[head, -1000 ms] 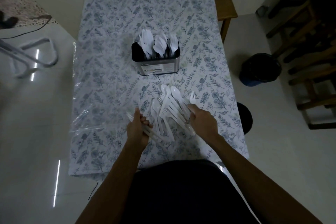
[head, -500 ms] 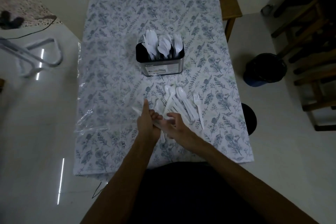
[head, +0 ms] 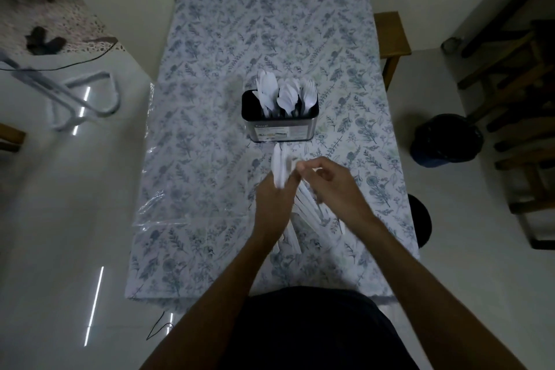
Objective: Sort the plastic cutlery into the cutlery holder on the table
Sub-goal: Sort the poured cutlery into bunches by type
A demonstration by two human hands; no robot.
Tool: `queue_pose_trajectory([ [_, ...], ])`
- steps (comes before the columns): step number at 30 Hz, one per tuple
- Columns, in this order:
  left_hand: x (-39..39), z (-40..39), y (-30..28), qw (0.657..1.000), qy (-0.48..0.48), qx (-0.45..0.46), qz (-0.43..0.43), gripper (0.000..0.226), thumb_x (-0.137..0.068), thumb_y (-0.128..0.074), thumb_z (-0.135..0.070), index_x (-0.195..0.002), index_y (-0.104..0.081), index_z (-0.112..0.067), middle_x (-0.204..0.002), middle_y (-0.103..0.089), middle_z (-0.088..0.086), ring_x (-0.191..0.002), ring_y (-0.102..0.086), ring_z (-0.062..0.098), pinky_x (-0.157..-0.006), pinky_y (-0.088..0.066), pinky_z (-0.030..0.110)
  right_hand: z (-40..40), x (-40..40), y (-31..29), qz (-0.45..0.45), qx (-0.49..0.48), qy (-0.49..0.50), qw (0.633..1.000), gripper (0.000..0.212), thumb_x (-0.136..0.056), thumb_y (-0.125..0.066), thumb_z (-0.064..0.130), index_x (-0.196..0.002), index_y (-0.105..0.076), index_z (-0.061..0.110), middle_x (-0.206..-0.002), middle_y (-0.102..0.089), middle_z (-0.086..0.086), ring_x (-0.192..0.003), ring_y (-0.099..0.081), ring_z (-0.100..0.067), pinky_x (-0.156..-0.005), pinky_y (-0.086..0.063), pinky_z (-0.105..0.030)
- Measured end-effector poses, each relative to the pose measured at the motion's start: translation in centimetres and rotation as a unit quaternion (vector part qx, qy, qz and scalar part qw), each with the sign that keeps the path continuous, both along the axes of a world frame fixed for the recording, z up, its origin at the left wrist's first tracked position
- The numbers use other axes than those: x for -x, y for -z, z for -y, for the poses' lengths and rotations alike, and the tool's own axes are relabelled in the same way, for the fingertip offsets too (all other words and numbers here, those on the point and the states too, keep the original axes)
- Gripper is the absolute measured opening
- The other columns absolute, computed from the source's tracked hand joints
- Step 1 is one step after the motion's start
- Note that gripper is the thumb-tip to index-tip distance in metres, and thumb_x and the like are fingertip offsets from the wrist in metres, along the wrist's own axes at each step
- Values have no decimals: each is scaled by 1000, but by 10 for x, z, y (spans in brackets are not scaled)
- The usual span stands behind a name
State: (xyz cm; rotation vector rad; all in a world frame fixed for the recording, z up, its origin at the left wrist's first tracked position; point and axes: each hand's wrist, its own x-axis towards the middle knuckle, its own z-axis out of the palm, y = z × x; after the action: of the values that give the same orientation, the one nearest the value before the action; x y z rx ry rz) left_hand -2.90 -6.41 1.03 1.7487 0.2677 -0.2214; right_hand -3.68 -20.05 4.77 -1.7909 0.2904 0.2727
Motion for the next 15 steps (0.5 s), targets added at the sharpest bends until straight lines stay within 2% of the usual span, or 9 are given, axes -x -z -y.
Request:
queue_pose_trajectory([
  [2, 5, -8, 7, 996, 64, -55, 12, 25, -98, -67, -32, -107, -56, -11, -83, -64, -1, -65, -59, 3, -61, -54, 39, 7, -6, -7, -6, -3, -70, 998, 40, -77, -71, 68, -99, -67, 35, -57, -49, 4, -53, -45, -11, -54, -38, -26],
  [3, 6, -10, 10, 993, 89, -75, 10, 27, -98, -67, -30, -113, -51, -13, -87, -63, -2, -67, -60, 0, -64, -55, 41, 6, -9, -9, 2, 6, -96, 995, 38, -77, -75, 64, -99, -67, 34, -57, -51, 10, -53, -47, -10, -52, -39, -27],
  [4, 8, -10, 11, 990, 109, -89, 15, 31, -99, -66, -29, -118, -48, -14, -93, -63, -3, -72, -63, -1, -65, -57, 40, 3, -12, -8, 7, 8, -113, 994, 36, -78, -77, 60, -98, -68, 32, -62, -59, 9, -56, -56, -13, -53, -46, -33],
  [6, 8, -8, 12, 987, 132, -88, 36, 34, -100, -65, -24, -127, -46, -15, -104, -61, -5, -87, -65, -3, -69, -59, 31, -4, -18, -5, 12, 21, -129, 991, 33, -80, -76, 57, -93, -72, 27, -79, -73, 0, -73, -70, -23, -69, -57, -46],
  [8, 4, -8, 10, 987, 125, -88, 44, 32, -100, -65, -18, -127, -47, -13, -99, -61, -8, -83, -64, -5, -64, -54, 21, -7, -26, -2, 39, 58, -139, 988, 40, -84, -73, 55, -85, -73, 15, -79, -73, -7, -73, -70, -27, -70, -57, -51],
  [11, -19, -9, -8, 983, 127, -112, 68, 28, -97, -68, -16, -118, -50, -10, -85, -63, -4, -68, -64, 6, -54, -52, 26, -6, -55, -15, 120, 139, -159, 970, 41, -90, -70, 44, -77, -67, 5, -69, -69, -9, -61, -64, -25, -57, -52, -45],
  [12, -32, -10, -18, 979, 145, -116, 84, 27, -97, -69, -16, -118, -53, -8, -83, -64, -3, -65, -64, 5, -53, -51, 23, -5, -69, -24, 151, 167, -164, 960, 39, -91, -70, 40, -75, -66, 4, -67, -67, -9, -57, -62, -24, -54, -51, -43],
  [14, -65, -17, -37, 966, 199, -108, 125, 29, -97, -71, -19, -120, -59, -7, -89, -69, -3, -70, -65, -5, -62, -49, 12, -2, -100, -44, 213, 213, -146, 942, 39, -92, -70, 38, -68, -60, 9, -61, -62, -4, -52, -58, -19, -51, -48, -36],
  [15, -83, -23, -47, 957, 225, -107, 146, 30, -96, -72, -22, -122, -62, -8, -98, -70, -2, -80, -66, -6, -70, -50, 12, -1, -116, -56, 246, 230, -131, 932, 41, -92, -70, 38, -61, -53, 15, -56, -56, 1, -48, -52, -13, -50, -44, -27],
])
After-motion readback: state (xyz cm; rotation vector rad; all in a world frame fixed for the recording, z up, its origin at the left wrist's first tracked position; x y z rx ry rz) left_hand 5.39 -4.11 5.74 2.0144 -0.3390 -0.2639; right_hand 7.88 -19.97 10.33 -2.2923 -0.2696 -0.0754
